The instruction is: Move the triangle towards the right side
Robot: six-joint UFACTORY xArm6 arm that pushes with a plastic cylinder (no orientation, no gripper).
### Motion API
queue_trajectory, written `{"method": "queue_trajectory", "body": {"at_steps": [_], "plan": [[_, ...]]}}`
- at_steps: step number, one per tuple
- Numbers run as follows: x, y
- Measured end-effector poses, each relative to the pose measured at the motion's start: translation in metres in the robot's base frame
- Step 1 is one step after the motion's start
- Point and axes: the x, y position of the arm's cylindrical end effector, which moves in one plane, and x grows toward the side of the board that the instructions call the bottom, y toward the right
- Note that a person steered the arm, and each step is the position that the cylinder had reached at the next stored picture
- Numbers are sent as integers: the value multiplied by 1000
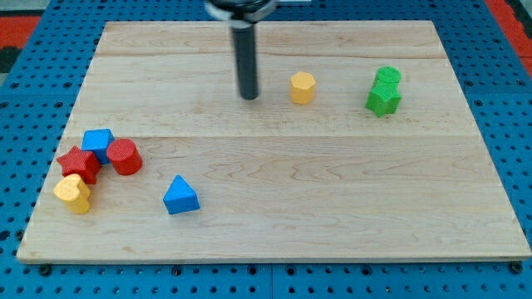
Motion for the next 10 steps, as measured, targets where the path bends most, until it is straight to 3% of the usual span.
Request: {"method": "queue_trajectory", "body": {"at_steps": [1, 2, 3, 4, 5, 6, 8, 9, 10], "plan": [[-1, 93], [10, 74], [87, 45], [169, 61], [236, -12], [264, -81], [183, -89], [187, -89], [205, -129]]}}
